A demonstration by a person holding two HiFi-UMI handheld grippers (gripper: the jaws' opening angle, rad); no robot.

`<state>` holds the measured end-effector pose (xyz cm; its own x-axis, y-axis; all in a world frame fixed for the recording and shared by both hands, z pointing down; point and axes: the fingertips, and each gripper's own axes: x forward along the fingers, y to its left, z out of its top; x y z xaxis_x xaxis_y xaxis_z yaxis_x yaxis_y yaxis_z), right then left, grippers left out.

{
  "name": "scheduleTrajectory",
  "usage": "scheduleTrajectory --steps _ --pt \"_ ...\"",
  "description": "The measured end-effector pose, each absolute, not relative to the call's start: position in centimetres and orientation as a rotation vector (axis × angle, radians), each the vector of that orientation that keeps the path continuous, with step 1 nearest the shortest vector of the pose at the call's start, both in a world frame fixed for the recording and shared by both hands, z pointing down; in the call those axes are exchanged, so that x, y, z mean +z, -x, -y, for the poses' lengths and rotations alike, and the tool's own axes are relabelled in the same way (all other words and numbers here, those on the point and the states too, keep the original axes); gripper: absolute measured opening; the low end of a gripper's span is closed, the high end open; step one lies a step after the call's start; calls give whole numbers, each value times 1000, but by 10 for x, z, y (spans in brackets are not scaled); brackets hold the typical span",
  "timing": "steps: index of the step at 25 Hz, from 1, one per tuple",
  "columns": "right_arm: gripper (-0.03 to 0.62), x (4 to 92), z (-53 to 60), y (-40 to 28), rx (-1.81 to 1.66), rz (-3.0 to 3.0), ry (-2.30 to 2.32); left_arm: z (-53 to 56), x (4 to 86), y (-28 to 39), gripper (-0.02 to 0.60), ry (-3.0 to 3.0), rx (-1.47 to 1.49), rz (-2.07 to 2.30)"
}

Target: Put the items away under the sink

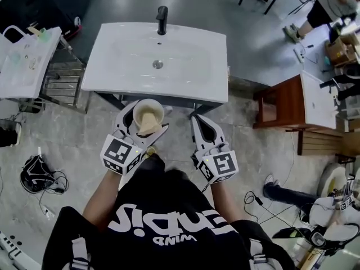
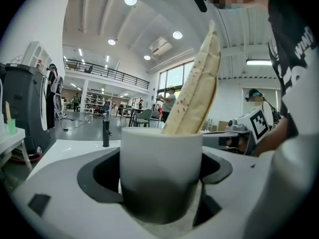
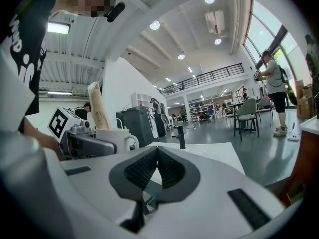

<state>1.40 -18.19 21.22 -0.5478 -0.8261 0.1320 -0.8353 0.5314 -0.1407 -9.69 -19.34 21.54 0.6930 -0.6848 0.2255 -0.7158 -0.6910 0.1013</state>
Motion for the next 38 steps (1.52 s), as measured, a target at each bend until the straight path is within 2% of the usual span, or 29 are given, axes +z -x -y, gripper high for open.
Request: scheduleTrajectory --steps 17,38 --pt "18 238 159 -29 319 2654 -1542 175 242 84 466 -2745 247 1061" --pt "18 392 179 -23 284 2702 -1535 187 384 82 465 -2782 178 1085"
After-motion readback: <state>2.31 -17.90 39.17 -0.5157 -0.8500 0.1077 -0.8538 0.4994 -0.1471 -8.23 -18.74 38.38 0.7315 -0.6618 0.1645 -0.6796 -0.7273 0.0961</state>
